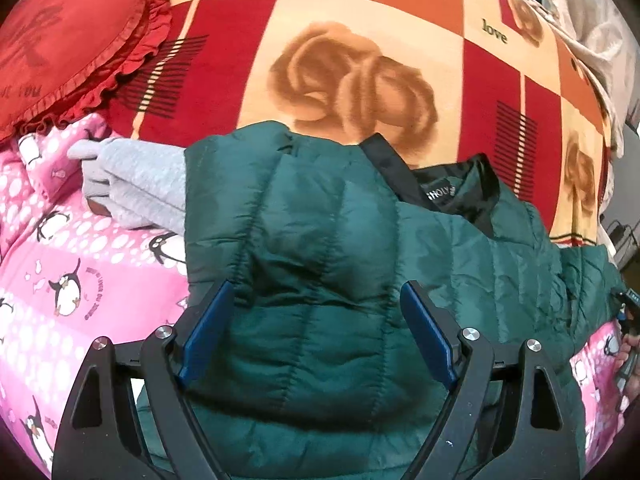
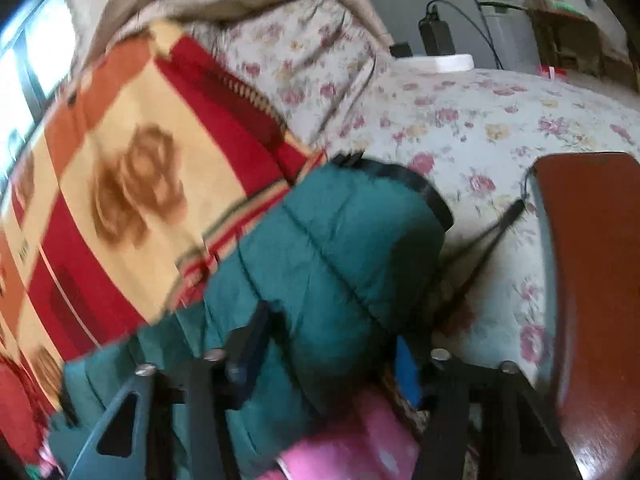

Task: Fold large clothes
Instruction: 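Grasp the other sleeve's black cuff with the right tool and lift it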

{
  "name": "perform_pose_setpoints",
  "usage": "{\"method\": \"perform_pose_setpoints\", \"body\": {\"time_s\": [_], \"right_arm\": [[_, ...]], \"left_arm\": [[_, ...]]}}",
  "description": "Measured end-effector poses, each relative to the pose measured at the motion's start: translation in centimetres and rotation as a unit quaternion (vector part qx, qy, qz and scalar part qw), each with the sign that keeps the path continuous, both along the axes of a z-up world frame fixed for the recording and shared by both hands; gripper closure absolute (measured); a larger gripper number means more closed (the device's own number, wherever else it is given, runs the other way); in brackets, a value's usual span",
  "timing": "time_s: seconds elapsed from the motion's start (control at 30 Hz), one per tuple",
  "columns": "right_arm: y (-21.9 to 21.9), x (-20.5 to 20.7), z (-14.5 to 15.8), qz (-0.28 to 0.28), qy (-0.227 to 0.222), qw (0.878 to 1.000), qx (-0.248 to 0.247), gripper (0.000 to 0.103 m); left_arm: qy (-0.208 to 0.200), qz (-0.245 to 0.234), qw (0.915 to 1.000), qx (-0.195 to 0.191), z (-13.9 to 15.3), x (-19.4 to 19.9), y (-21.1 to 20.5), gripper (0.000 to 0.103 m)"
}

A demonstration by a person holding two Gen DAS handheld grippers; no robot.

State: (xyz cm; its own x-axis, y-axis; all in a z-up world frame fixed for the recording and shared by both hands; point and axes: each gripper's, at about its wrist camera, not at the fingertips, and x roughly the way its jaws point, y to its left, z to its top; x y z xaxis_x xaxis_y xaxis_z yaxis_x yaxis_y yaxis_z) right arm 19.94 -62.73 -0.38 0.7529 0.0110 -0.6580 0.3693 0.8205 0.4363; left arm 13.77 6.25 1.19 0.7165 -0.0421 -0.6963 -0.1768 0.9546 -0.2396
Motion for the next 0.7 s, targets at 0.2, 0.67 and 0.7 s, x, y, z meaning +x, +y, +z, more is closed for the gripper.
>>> {"method": "perform_pose_setpoints", "body": {"time_s": [0.2, 0.67, 0.7], "right_arm": [[1.9, 1.2, 1.8, 0.026, -0.075, 0.996, -0.035, 0.052], [4.9, 1.0, 4.0, 0.059, -0.046, 0.994, -0.075, 0.093], [5.4, 0.6, 4.4, 0.060, -0.049, 0.994, -0.074, 0.093]], "left_arm": [[0.006, 0.010, 0.9999, -0.002, -0.3, 0.4, 0.5, 0.018], [0.012, 0.016, 0.9998, -0.005, -0.2, 0.3, 0.8, 0.018], [0.015, 0.017, 0.9997, -0.006, -0.2, 0.2, 0.9, 0.018]]}}
